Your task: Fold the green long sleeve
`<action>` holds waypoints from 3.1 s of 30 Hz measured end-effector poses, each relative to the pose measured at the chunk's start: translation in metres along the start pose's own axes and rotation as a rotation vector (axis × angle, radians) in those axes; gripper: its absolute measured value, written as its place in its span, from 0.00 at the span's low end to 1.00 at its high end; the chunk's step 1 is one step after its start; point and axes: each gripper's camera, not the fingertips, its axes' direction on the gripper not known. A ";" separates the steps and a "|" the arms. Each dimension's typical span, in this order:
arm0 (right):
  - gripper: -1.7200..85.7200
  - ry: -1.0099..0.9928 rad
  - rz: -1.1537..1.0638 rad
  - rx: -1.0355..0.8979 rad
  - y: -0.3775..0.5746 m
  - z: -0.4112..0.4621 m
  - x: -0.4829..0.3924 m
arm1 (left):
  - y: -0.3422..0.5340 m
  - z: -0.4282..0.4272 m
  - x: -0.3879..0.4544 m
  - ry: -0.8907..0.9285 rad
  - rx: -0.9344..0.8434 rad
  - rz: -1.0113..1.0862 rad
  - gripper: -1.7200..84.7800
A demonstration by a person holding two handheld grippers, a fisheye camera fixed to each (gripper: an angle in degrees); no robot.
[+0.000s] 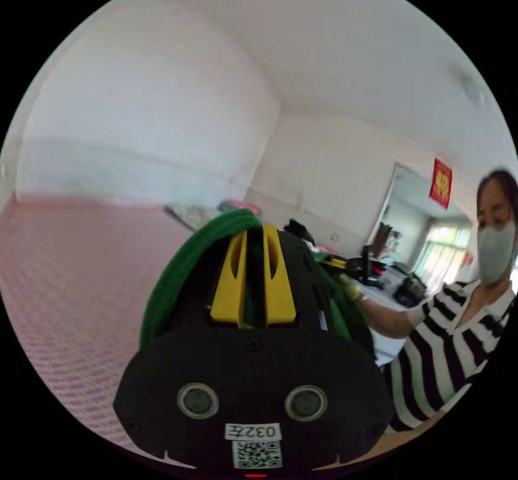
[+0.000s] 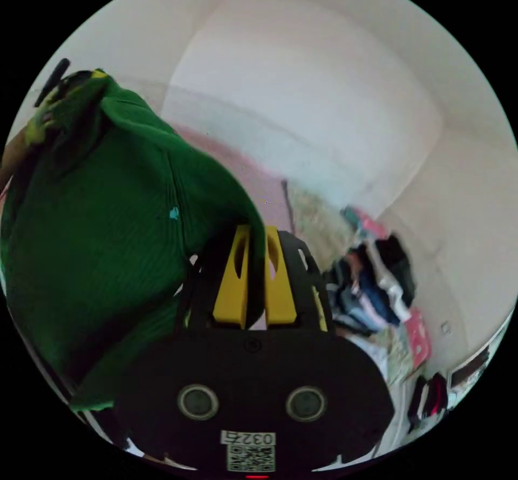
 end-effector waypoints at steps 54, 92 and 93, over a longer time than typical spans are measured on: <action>0.04 -0.870 0.949 -0.583 0.094 0.222 0.367 | -0.153 -0.177 -0.157 -0.650 -0.372 -0.765 0.07; 0.02 -1.133 1.115 -0.519 0.282 0.085 0.286 | 0.089 -0.074 -0.054 -0.144 -0.633 -1.114 0.09; 0.02 -1.168 1.155 -0.523 0.294 0.089 0.286 | 0.089 -0.074 -0.054 -0.143 -0.635 -1.113 0.09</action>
